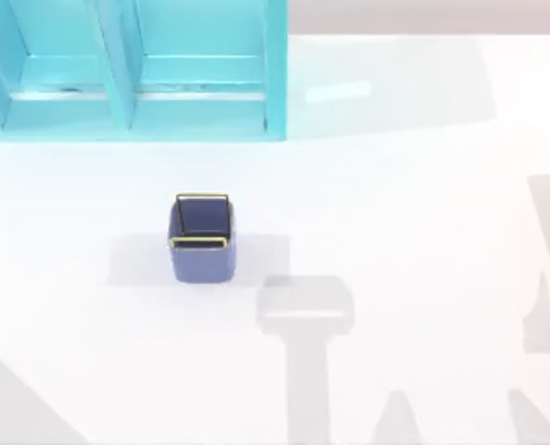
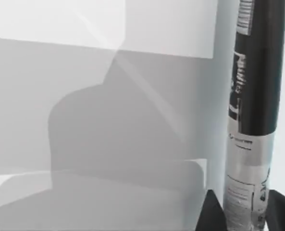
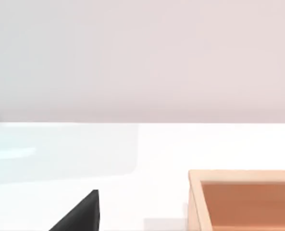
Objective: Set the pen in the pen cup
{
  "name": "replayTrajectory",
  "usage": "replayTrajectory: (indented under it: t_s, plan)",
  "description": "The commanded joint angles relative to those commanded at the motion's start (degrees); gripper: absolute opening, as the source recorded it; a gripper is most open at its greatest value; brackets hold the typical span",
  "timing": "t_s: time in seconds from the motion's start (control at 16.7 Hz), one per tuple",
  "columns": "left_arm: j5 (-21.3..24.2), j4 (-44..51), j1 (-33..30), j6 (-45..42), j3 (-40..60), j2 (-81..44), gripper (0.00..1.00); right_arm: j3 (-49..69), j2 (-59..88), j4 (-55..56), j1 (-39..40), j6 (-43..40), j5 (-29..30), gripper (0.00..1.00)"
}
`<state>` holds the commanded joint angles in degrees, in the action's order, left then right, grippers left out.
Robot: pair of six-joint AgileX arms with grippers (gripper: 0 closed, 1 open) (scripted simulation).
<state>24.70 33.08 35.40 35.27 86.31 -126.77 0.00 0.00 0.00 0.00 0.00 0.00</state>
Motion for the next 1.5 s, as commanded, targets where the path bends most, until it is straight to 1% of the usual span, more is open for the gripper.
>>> replayTrajectory:
  t_s: [0.18,0.48,0.6,0.78,1.08,1.26,1.38,1.5]
  plan:
    - [0.8,5.6,2.9,-3.4,-1.2,5.5,0.00,0.0,0.0,0.0,0.0,0.0,0.0,1.00]
    - [2.3,22.1,10.7,-11.4,-4.7,21.3,0.00,0.0,0.0,0.0,0.0,0.0,0.0,1.00]
    - [2.8,27.1,13.5,-14.2,-5.9,26.3,0.00,0.0,0.0,0.0,0.0,0.0,0.0,1.00]
    - [3.2,30.1,15.5,-16.3,-6.6,29.4,0.00,0.0,0.0,0.0,0.0,0.0,0.0,1.00]
    - [2.6,29.5,14.9,-16.4,-6.5,29.1,0.00,0.0,0.0,0.0,0.0,0.0,0.0,1.00]
    - [-1.4,25.4,11.2,-17.4,-7.7,28.8,0.00,0.0,0.0,0.0,0.0,0.0,0.0,1.00]
    - [-6.2,20.4,6.6,-18.6,-9.1,28.3,0.00,0.0,0.0,0.0,0.0,0.0,0.0,1.00]
    - [-12.4,14.2,0.5,-20.2,-11.0,27.5,0.00,0.0,0.0,0.0,0.0,0.0,0.0,1.00]
